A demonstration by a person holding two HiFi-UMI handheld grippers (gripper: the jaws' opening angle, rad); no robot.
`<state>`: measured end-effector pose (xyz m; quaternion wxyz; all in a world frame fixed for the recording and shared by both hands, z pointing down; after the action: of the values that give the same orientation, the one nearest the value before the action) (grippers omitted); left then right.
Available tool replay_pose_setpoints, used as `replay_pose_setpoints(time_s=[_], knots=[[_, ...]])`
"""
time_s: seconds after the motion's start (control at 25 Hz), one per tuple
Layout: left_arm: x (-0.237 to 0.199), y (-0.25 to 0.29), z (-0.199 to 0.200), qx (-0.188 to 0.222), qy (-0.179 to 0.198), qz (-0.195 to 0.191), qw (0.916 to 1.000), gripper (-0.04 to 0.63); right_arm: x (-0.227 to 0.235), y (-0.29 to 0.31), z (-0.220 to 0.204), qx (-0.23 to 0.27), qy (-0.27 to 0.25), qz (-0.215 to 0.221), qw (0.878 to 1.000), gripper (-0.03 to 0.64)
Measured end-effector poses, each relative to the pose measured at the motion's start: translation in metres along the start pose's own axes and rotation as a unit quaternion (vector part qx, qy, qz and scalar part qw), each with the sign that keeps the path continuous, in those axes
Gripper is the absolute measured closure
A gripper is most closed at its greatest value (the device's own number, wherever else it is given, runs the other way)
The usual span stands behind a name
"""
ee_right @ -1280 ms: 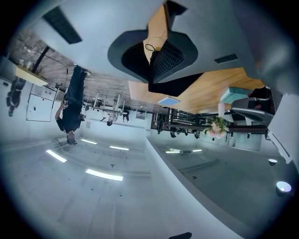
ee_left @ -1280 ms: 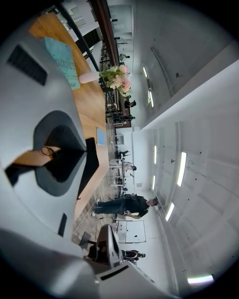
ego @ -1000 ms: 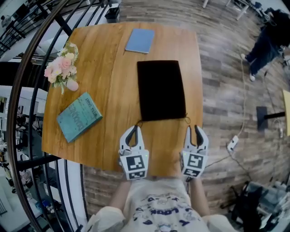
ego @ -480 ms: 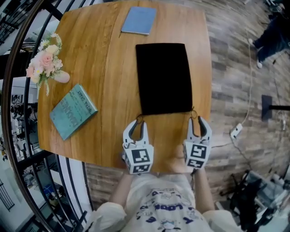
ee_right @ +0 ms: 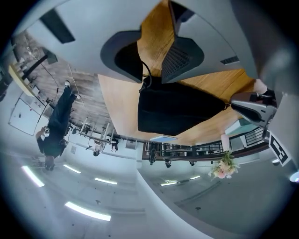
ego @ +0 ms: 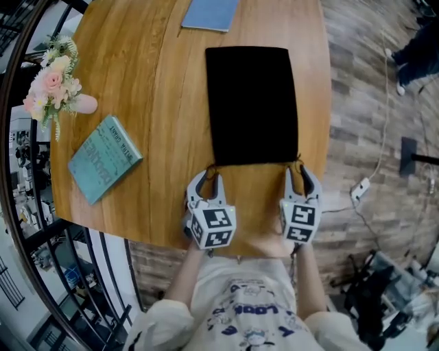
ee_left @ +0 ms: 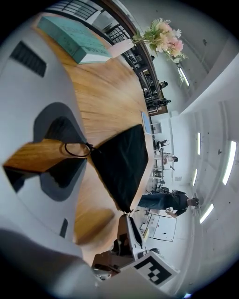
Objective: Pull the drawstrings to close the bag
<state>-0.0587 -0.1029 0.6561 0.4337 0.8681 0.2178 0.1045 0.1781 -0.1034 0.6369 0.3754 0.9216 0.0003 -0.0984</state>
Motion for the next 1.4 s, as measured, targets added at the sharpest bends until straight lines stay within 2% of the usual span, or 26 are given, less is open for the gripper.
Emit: replay_pose_setpoints(time_s=[0.08,0.16,0.36,0.56,0.88,1.04,1.4], knots=[[0.002,0.002,-0.001,-0.006,0.003,-0.004,1.0,0.51,-0.001,0.004,-0.002,-0.011,0.002,0.005,1.0,0.505],[0.006,0.003,0.0,-0.009,0.013,-0.01,0.9998,0.556,-0.001,0.007,-0.004,-0.017,0.005,0.001,1.0,0.592],[0.009,0.004,0.0,-0.022,0.027,0.003,0.9994,0.589,0.001,0.006,-0.007,-0.019,0.016,0.006,1.0,0.607],[0.004,0.001,0.0,-0.02,-0.043,-0.011,0.9988,0.592,0.006,-0.001,0.004,-0.004,0.017,-0.004,1.0,0.609],[-0.023,-0.028,0.018,0.022,-0.1,0.028,0.9943,0.592,0.022,-0.026,0.034,0.036,0.03,-0.038,0.998,0.609],[-0.039,-0.043,0.036,0.039,-0.109,0.054,0.9918,0.592,0.032,-0.036,0.049,0.056,0.037,-0.057,0.996,0.609],[-0.053,-0.078,0.072,0.089,-0.137,0.081,0.9833,0.592,0.048,-0.066,0.084,0.099,0.061,-0.1,0.988,0.609]])
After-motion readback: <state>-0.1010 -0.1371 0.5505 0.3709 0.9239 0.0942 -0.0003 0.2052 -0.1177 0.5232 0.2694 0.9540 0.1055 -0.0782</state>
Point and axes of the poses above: the fingertips, and each gripper's own axes: y forward along the fingers, x to its right, z out of its top, the point moved 3 cm from there along -y, backward along the fingers, and after that the axes turned 5 degrees about -z, right-handed, at the moved point
